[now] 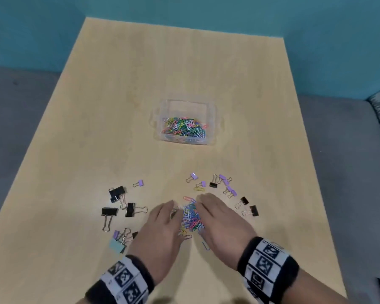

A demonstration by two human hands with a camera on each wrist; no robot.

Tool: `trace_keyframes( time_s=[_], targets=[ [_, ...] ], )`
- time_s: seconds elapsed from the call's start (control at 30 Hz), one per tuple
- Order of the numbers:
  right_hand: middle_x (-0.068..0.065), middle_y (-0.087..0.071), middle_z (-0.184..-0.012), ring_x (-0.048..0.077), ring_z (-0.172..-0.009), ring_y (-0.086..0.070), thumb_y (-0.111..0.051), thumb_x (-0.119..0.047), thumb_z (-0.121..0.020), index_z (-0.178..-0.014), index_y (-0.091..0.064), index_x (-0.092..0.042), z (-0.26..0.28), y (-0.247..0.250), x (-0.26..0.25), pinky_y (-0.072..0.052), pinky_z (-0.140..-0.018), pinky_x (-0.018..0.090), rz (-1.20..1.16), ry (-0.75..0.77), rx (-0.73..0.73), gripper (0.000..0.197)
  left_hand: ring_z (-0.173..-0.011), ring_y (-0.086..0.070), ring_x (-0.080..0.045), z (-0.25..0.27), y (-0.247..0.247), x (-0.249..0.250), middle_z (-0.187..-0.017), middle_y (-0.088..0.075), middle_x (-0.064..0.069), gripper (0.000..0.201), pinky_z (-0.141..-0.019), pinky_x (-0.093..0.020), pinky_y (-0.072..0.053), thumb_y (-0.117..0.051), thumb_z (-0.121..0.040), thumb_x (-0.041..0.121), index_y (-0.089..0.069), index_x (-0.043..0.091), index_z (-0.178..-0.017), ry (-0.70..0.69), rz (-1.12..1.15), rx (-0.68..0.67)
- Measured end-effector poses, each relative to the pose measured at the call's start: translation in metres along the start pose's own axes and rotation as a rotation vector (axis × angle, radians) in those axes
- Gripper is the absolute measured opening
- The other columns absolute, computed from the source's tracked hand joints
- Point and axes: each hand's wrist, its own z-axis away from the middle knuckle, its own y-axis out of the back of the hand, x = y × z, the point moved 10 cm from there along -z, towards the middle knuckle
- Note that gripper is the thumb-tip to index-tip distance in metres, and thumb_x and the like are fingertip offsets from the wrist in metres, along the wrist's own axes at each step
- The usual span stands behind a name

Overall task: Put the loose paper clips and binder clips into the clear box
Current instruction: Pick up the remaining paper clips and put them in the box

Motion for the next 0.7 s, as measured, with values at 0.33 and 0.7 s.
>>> trace_keyframes(
  time_s=[0.33, 0.7],
  targets=[
    [0.004, -0.054, -0.116, 0.029, -0.112, -0.048, -0.050, -0.038, -0.085, -0.124, -0.049, -0.014, -0.004, 0.006, -0.005, -0.047, -0.086, 0.040, 0.102, -0.045, 0.065, 0.046, -0.120, -0.045, -0.031, 0.020, -0.023, 0.002, -0.135, -0.045, -0.011, 0.074, -0.094, -0.043, -0.048, -0.073, -0.066, 0.028, -0.043, 0.012, -0.132, -0.007, -0.052, -0.058],
    [0.002, -0.019, -0.143, 0.027, -0.117, -0.039, -0.058, -0.043, -0.087, -0.146, -0.008, -0.035, 0.025, -0.016, 0.016, -0.047, -0.084, 0.036, -0.120, -0.369, -0.021, 0.079, -0.114, -0.033, -0.025, 0.004, -0.016, -0.011, -0.139, -0.039, -0.008, 0.082, -0.092, -0.037, -0.044, -0.078, -0.070, 0.029, -0.035, 0.022, -0.138, 0.113, 0.064, 0.035]
  ],
)
